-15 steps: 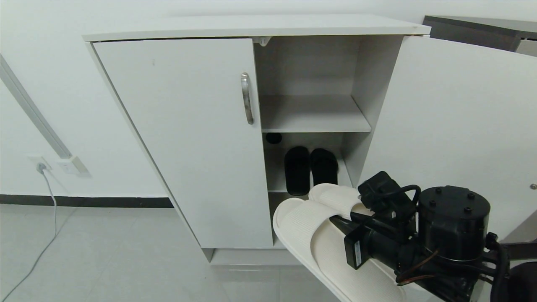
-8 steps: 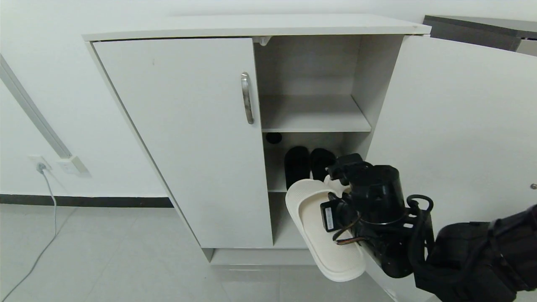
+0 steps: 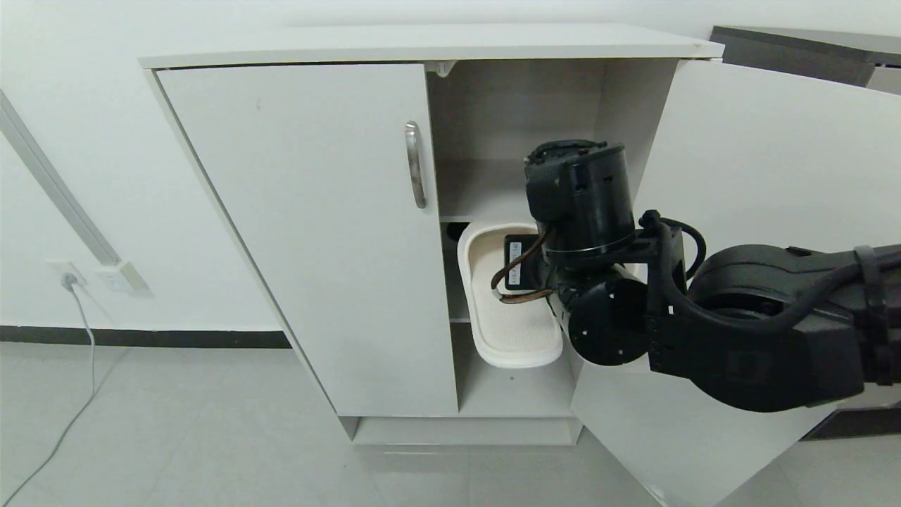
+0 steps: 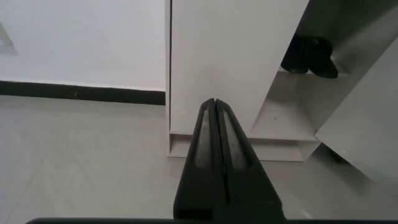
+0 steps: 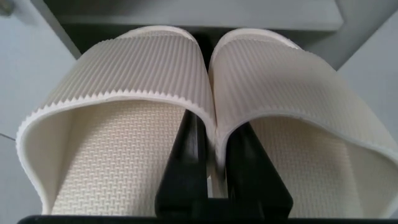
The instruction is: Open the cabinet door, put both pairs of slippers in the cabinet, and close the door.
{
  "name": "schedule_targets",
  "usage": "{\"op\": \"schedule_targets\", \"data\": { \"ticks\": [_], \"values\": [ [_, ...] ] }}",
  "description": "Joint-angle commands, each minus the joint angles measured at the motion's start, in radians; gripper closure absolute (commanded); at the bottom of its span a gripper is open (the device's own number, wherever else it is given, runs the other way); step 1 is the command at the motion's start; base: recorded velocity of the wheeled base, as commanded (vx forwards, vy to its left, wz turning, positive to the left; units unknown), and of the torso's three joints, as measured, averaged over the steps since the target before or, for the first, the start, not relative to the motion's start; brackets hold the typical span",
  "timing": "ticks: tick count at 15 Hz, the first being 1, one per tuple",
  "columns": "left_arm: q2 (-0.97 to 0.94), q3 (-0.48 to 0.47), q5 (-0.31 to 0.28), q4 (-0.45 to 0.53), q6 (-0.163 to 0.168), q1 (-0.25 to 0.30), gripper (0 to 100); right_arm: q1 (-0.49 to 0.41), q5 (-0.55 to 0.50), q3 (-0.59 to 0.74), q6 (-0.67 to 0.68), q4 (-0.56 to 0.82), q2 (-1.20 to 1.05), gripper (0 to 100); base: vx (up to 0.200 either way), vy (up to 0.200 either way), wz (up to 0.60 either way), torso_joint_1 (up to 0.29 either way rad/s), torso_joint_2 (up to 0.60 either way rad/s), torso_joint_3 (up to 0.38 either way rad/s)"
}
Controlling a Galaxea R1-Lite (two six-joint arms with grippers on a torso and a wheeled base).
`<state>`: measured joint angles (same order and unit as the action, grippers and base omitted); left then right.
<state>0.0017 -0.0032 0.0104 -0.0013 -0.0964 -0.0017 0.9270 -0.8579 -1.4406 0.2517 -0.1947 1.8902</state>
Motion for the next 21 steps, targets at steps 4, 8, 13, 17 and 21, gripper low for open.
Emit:
{"op": "schedule_targets", "data": {
  "ticks": [4, 8, 13, 17, 21],
  "values": [
    [0.001, 0.000, 0.000, 0.000, 0.000, 0.000, 100, -0.034, 0.000, -0.047, -0.042, 0.000, 0.029, 100, 0.000, 0.000, 0.00, 0.000, 0.00, 0.000],
    [0.001, 0.000, 0.002, 0.000, 0.000, 0.000, 100, -0.050, 0.000, -0.047, -0.042, 0.000, 0.024, 100, 0.000, 0.000, 0.00, 0.000, 0.00, 0.000],
    [0.001, 0.000, 0.002, 0.000, 0.000, 0.000, 100, -0.051, 0.002, -0.038, -0.040, 0.000, 0.012, 100, 0.040, 0.000, 0.00, 0.000, 0.00, 0.001],
    [0.001, 0.000, 0.002, 0.000, 0.000, 0.000, 100, -0.057, 0.002, -0.037, -0.040, -0.002, 0.009, 100, 0.200, 0.000, 0.00, 0.001, 0.00, 0.002],
    [0.001, 0.000, 0.002, 0.000, 0.000, 0.000, 100, -0.057, 0.002, -0.037, -0.040, 0.000, 0.013, 100, 0.200, 0.000, 0.00, 0.002, 0.00, -0.001]
  ]
}}
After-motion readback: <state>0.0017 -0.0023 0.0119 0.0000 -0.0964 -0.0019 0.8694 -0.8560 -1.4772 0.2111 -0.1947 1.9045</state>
